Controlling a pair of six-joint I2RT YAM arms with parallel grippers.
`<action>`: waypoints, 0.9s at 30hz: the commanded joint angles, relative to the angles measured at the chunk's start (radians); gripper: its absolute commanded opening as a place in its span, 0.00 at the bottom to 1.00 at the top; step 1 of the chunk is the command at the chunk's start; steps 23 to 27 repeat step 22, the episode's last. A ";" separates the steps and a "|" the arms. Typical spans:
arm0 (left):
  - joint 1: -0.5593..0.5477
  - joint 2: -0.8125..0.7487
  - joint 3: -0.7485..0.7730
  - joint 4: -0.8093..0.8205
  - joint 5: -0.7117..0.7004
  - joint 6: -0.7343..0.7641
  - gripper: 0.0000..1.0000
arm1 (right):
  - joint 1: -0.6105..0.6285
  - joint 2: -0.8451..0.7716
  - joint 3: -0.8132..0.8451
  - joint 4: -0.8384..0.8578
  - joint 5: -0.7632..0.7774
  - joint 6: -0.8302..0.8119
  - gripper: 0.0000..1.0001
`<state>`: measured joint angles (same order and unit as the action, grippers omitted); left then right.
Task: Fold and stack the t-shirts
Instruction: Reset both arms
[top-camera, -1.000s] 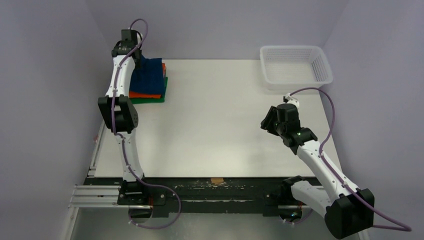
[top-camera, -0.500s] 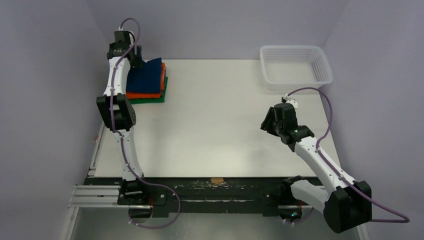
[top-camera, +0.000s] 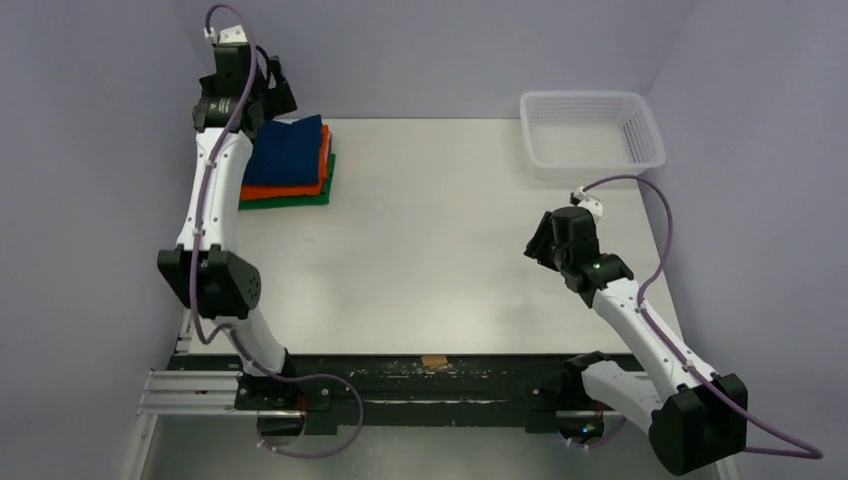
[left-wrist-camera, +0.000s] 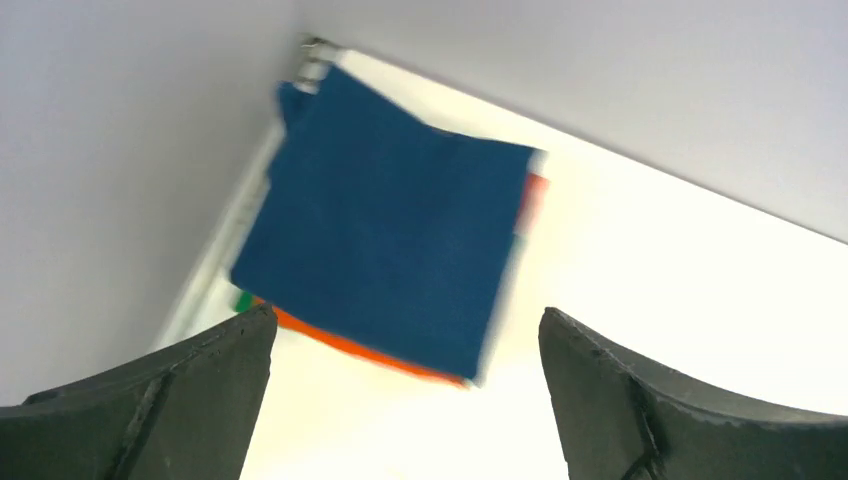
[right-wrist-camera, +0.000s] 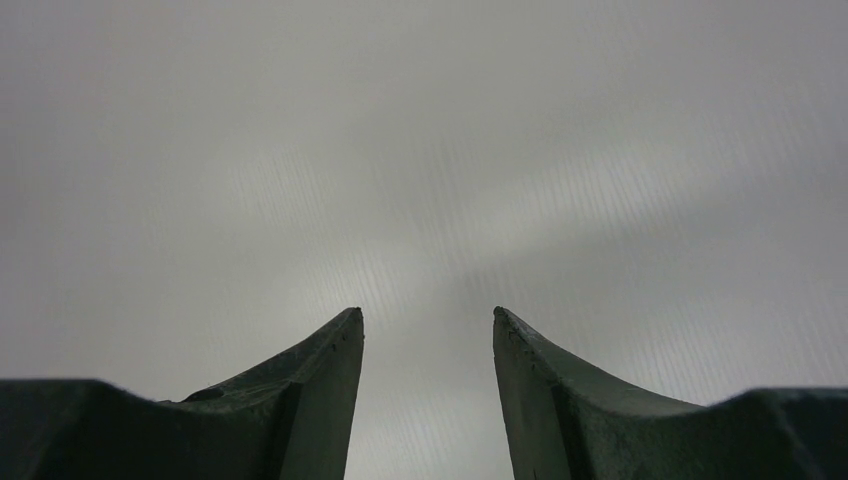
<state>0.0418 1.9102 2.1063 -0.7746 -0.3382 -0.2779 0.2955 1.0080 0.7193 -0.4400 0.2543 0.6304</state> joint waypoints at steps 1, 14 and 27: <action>-0.090 -0.308 -0.260 0.021 0.184 -0.169 1.00 | -0.001 -0.075 -0.009 0.006 0.042 0.031 0.50; -0.376 -1.067 -1.454 0.355 0.255 -0.330 1.00 | -0.001 -0.229 -0.207 0.145 0.120 0.085 0.50; -0.377 -1.251 -1.522 0.279 0.154 -0.323 1.00 | -0.001 -0.254 -0.260 0.202 0.087 0.056 0.50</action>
